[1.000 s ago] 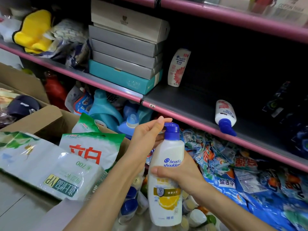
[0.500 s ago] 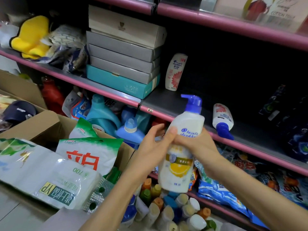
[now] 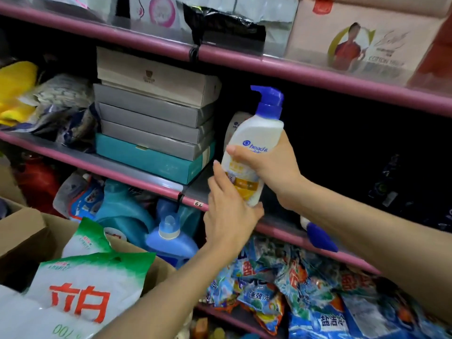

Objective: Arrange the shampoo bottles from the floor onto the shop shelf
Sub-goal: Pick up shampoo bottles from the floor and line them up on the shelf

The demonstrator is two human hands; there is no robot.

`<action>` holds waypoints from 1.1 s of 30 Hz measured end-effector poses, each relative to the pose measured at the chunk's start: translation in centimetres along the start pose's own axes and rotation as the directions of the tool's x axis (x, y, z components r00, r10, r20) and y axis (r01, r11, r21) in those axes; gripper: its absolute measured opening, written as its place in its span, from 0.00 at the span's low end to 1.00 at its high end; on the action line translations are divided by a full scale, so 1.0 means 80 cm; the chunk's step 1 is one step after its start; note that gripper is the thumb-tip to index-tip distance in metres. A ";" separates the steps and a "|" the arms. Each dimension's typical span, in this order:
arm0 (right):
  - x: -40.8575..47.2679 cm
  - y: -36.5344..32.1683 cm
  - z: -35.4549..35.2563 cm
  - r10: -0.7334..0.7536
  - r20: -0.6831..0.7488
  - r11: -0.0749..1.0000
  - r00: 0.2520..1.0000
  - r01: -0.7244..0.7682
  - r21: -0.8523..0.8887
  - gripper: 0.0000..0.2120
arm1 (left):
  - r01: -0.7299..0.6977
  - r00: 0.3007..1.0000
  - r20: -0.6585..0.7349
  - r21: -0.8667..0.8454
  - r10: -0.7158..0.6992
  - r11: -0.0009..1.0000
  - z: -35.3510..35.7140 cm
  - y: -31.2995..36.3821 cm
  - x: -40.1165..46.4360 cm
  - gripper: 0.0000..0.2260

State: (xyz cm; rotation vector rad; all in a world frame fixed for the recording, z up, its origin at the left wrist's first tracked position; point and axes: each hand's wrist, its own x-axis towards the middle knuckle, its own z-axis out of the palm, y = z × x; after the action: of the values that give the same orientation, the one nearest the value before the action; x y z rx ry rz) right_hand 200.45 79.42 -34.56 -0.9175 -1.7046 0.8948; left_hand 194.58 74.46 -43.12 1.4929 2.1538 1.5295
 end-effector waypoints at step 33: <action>0.091 0.182 0.046 0.118 -0.021 0.944 0.993 -0.118 -0.309 0.30 | 0.335 0.916 0.303 -0.220 -0.262 0.916 0.076 -0.072 0.168 0.18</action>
State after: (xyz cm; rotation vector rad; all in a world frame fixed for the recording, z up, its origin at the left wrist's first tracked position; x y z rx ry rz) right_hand 197.65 91.84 -45.41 -1.2404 -1.8356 0.7114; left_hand 187.50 88.51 -44.84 1.1409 1.8340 1.3573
